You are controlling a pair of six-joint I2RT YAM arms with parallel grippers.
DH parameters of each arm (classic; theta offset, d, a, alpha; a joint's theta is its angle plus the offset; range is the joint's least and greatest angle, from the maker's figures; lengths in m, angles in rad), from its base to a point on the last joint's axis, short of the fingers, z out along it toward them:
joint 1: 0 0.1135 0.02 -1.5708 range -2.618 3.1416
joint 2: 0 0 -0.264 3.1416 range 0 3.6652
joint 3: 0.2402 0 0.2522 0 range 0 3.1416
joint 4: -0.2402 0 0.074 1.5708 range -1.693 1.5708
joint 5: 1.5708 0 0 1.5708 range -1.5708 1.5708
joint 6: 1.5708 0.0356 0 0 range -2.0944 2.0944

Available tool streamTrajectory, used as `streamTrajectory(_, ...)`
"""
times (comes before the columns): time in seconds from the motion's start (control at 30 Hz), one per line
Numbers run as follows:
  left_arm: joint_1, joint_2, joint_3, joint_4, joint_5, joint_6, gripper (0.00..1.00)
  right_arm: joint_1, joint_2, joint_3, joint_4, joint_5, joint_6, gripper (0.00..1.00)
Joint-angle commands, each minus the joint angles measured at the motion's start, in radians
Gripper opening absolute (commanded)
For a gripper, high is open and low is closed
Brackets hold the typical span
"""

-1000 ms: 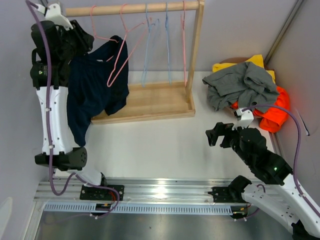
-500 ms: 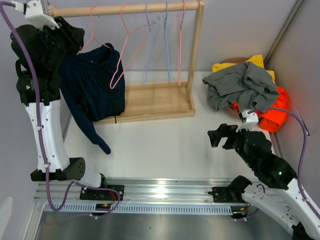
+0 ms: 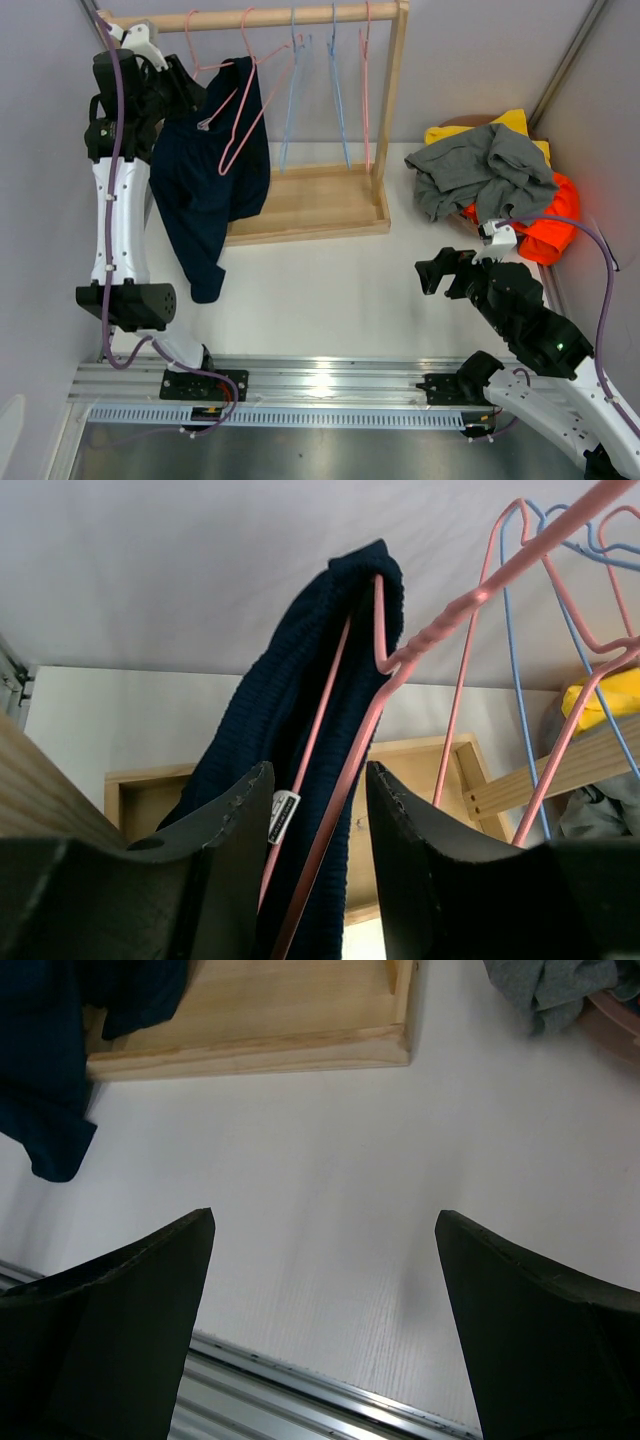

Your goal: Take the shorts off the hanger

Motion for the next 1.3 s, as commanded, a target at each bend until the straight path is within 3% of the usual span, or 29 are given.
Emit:
streamTrajectory(0.0, 0.0, -0.003, 0.033, 0.047, 0.08, 0.022, 0.47, 0.006, 0.002, -0.004, 0.021, 0.004, -0.002, 1.0)
streamTrajectory(0.1, 0.0, 0.011, 0.03, 0.049, 0.092, 0.028, 0.38, 0.007, 0.003, -0.01, 0.024, 0.003, -0.005, 1.0)
streamTrajectory(0.17, 0.0, 0.017, 0.041, 0.054, 0.112, 0.035, 0.42, 0.006, 0.005, -0.013, 0.027, -0.002, -0.006, 0.99)
streamTrajectory(0.2, 0.001, 0.024, 0.078, 0.052, 0.119, 0.036, 0.47, 0.006, 0.005, -0.013, 0.027, -0.005, -0.006, 0.99)
streamTrajectory(0.23, 0.001, 0.034, 0.09, 0.051, 0.127, 0.036, 0.59, 0.006, 0.006, -0.011, 0.025, -0.005, -0.006, 0.99)
streamTrajectory(0.37, 0.0, 0.074, 0.193, 0.021, 0.127, 0.038, 0.76, 0.006, 0.009, -0.011, 0.025, -0.007, -0.008, 0.99)
streamTrajectory(0.4, 0.001, 0.082, 0.204, 0.018, 0.132, 0.036, 0.86, 0.004, 0.009, -0.011, 0.027, -0.007, -0.008, 1.0)
streamTrajectory(0.47, 0.001, 0.093, 0.213, 0.011, 0.136, 0.035, 0.85, 0.006, 0.012, -0.011, 0.027, -0.008, -0.009, 0.99)
streamTrajectory(0.57, 0.001, 0.09, 0.19, 0.003, 0.126, 0.042, 0.73, 0.006, 0.016, -0.011, 0.027, -0.008, -0.011, 1.0)
streamTrajectory(0.6, 0.0, 0.087, 0.182, 0.0, 0.12, 0.045, 0.64, 0.006, 0.016, -0.013, 0.027, -0.008, -0.009, 1.0)
streamTrajectory(0.93, -0.016, 0.03, 0.086, -0.009, 0.096, 0.074, 0.4, 0.006, 0.023, -0.014, 0.03, -0.008, -0.011, 0.99)
streamTrajectory(0.97, -0.02, 0.028, 0.081, -0.011, 0.092, 0.076, 0.33, 0.006, 0.023, -0.014, 0.03, -0.008, -0.009, 0.99)
streamTrajectory(1.03, -0.029, 0.027, 0.079, -0.011, 0.071, 0.078, 0.06, 0.006, 0.022, -0.014, 0.03, -0.007, -0.009, 0.99)
streamTrajectory(1.07, -0.033, 0.025, 0.078, -0.012, 0.061, 0.078, 0.0, 0.006, 0.019, -0.016, 0.03, -0.007, -0.009, 0.99)
streamTrajectory(1.27, -0.092, -0.041, 0.099, 0.011, -0.012, 0.09, 0.0, 0.006, 0.019, -0.016, 0.031, -0.008, -0.011, 0.99)
